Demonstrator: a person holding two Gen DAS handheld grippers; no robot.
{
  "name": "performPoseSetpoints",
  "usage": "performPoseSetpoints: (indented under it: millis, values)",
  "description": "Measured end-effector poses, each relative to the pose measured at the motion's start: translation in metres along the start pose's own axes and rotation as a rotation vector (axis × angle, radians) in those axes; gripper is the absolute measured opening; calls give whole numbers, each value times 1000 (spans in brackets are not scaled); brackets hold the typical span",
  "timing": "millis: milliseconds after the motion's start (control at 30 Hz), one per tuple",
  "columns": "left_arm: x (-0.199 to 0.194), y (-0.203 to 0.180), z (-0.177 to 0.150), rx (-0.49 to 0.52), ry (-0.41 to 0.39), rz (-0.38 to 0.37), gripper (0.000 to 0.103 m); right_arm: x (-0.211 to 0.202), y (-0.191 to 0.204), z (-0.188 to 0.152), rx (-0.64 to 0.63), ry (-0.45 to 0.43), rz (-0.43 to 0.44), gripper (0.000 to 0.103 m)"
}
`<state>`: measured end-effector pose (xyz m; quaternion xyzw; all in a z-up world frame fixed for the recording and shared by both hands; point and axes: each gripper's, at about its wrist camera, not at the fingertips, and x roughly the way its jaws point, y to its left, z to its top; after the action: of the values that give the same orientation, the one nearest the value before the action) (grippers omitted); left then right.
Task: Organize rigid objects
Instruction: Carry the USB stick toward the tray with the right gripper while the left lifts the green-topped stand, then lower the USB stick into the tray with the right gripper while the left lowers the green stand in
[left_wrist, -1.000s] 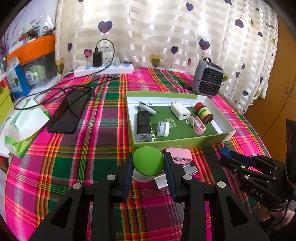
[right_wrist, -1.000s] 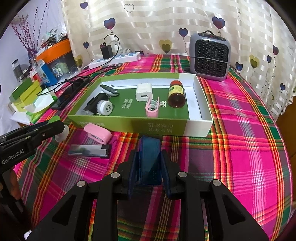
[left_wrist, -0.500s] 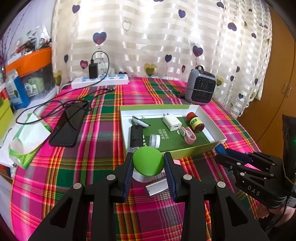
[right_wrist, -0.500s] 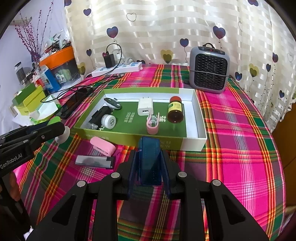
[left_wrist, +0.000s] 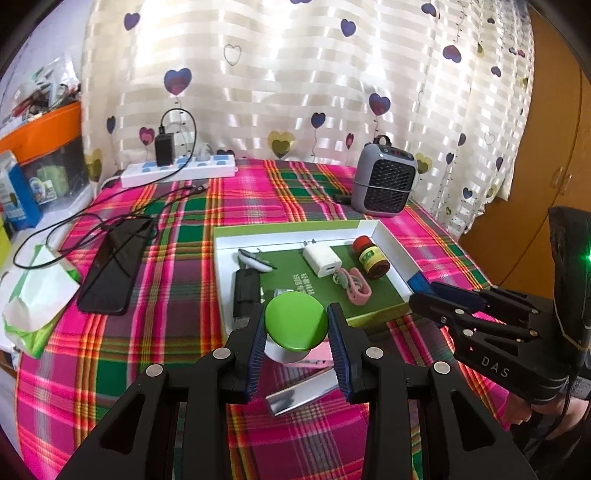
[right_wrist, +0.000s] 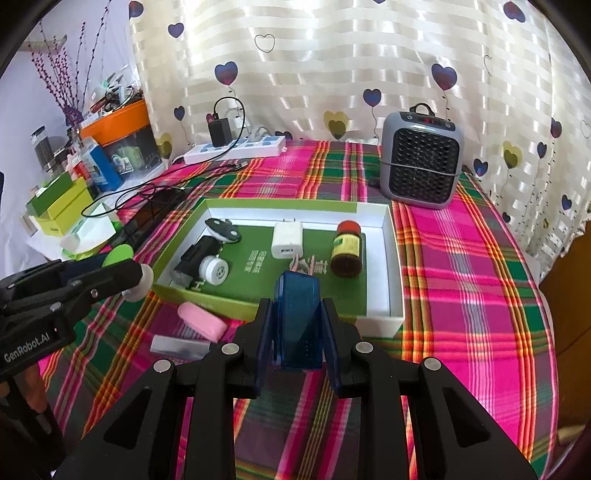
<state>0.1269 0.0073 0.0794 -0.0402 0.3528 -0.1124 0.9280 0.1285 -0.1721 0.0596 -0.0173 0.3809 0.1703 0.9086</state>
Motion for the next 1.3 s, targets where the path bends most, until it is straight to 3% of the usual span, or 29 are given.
performPoseSetpoints:
  millis: [767, 1300]
  values:
    - [60, -15, 22, 2, 48, -51, 32, 60, -21, 57, -27, 56, 51, 26]
    - [90, -17, 25, -12, 93, -67, 32, 102, -32, 73, 5, 116, 60, 26]
